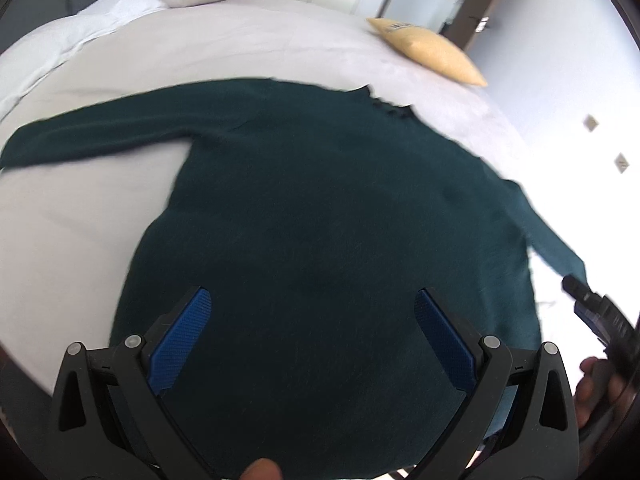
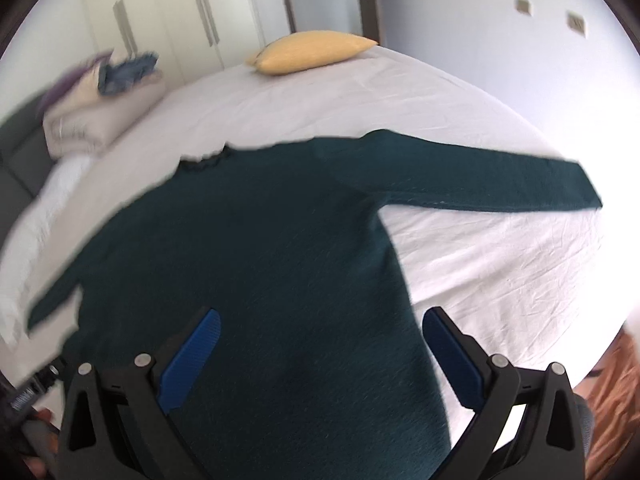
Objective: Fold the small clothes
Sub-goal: 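Grasp a sweater sleeve cuff with the right gripper and lift it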
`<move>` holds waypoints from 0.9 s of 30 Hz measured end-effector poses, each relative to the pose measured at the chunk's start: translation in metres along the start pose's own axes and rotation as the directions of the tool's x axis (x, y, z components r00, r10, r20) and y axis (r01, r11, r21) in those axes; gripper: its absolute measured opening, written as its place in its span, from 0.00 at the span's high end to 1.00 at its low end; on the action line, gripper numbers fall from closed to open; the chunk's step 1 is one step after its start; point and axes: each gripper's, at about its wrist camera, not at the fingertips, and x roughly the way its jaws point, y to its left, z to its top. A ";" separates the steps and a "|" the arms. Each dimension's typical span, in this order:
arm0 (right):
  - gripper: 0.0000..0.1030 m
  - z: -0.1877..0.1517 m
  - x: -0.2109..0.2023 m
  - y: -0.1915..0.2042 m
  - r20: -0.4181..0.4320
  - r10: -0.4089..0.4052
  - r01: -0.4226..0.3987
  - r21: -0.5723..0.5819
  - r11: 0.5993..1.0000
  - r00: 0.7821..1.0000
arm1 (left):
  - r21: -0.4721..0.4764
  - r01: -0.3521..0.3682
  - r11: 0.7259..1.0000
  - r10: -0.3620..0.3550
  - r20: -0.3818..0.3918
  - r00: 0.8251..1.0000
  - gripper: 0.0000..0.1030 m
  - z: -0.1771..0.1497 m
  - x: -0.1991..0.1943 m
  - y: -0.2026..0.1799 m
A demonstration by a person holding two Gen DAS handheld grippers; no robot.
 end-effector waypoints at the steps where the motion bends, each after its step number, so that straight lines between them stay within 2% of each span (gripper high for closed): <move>1: 0.00 0.007 -0.003 -0.015 0.011 0.031 -0.031 0.054 0.998 0.999 | 0.019 0.006 1.000 -0.006 0.014 1.000 0.00 0.006 0.001 -0.004; 4: 0.00 0.031 -0.013 -0.075 0.059 0.115 -0.126 0.237 0.963 0.992 | 0.082 0.018 0.997 -0.024 0.066 0.998 0.00 0.020 -0.001 -0.018; 7: 0.00 0.046 -0.017 -0.140 0.089 0.185 -0.205 0.420 0.884 0.979 | 0.159 0.022 0.987 -0.037 0.096 0.995 0.00 0.034 0.001 -0.041; 9: 0.00 0.052 -0.016 -0.179 0.116 0.218 -0.247 0.506 0.826 0.969 | 0.198 0.010 0.980 -0.026 0.079 0.997 0.00 0.040 0.008 -0.055; 11: 0.00 0.056 -0.018 -0.212 0.167 0.221 -0.276 0.562 0.779 0.961 | 0.175 -0.007 0.985 0.007 0.000 1.000 0.00 0.049 0.024 -0.062; 13: 0.00 0.058 -0.020 -0.239 0.199 0.198 -0.279 0.593 0.755 0.960 | 0.126 -0.013 0.992 0.022 -0.067 0.997 0.00 0.058 0.039 -0.063; 17: 0.03 0.064 -0.012 -0.288 0.212 0.151 -0.256 0.663 0.704 0.966 | 0.100 -0.015 0.995 0.024 -0.082 0.996 0.00 0.072 0.062 -0.066; 18: 0.08 0.063 -0.009 -0.297 0.210 0.152 -0.256 0.680 0.687 0.966 | 0.099 -0.010 0.995 0.018 -0.075 0.997 0.00 0.077 0.065 -0.068; 23: 0.15 0.054 0.020 -0.331 0.167 0.144 -0.220 0.770 0.599 0.976 | 0.132 -0.011 0.991 0.017 -0.042 0.999 0.00 0.093 0.074 -0.088; 25: 0.16 0.049 0.033 -0.341 0.153 0.157 -0.216 0.802 0.557 0.976 | 0.169 -0.073 0.983 0.073 0.003 0.997 0.00 0.098 0.073 -0.099; 27: 0.23 0.049 0.042 -0.348 0.156 0.166 -0.222 0.813 0.538 0.974 | 0.208 -0.120 0.971 0.115 0.037 0.993 0.00 0.103 0.073 -0.111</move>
